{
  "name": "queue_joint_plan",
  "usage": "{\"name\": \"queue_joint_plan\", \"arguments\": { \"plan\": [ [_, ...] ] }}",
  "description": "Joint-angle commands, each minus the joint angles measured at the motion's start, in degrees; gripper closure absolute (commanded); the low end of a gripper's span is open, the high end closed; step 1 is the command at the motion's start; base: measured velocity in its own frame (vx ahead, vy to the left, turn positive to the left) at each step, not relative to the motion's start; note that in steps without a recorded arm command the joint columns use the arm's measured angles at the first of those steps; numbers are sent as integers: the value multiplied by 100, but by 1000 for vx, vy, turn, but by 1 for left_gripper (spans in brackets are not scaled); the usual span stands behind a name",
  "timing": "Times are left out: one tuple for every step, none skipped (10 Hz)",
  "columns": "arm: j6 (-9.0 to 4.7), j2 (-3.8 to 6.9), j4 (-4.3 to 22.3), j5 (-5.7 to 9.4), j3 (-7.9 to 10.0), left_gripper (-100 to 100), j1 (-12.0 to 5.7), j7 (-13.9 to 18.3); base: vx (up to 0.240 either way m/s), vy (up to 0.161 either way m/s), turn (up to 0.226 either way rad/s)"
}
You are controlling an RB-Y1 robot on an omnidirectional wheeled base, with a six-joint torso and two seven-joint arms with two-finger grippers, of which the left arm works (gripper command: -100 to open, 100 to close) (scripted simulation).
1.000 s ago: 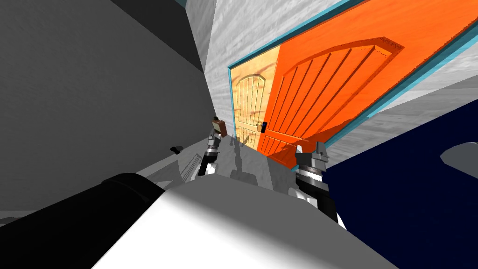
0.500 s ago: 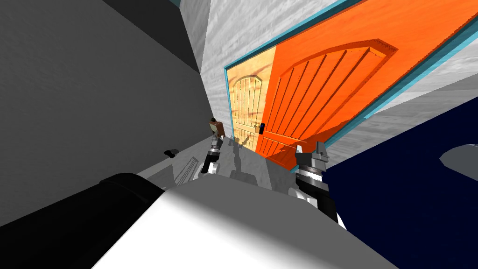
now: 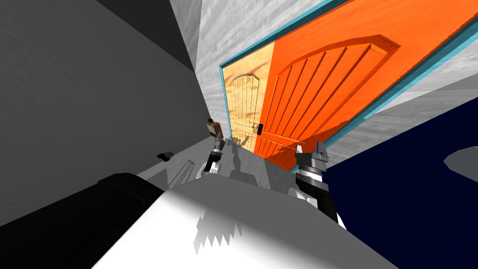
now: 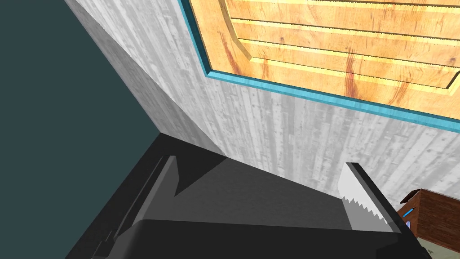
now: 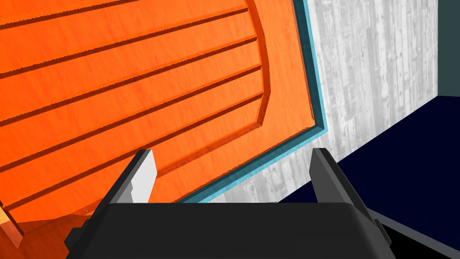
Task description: Pull the door open
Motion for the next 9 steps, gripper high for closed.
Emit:
{"name": "queue_joint_plan", "arguments": {
  "plan": [
    [-7,47,227,10,-21,-100,-123,16,112,-16,-58],
    [-2,72,337,15,-42,-100,-177,26,99,-13,-49],
    [4,97,447,20,-64,-100,-231,35,97,-7,-69],
    [9,122,557,24,-86,-100,-284,45,96,-20,-84],
    [14,147,667,29,-107,-100,-338,55,97,-25,-49],
    [19,172,779,34,-129,-100,-392,64,105,-20,-54],
    [24,196,892,38,-152,-100,-448,74,99,-13,-55],
    [29,219,1005,43,-174,-100,-503,84,97,-17,-72],
    [34,243,1118,48,-196,-100,-559,94,100,-11,-60]
  ]
}}
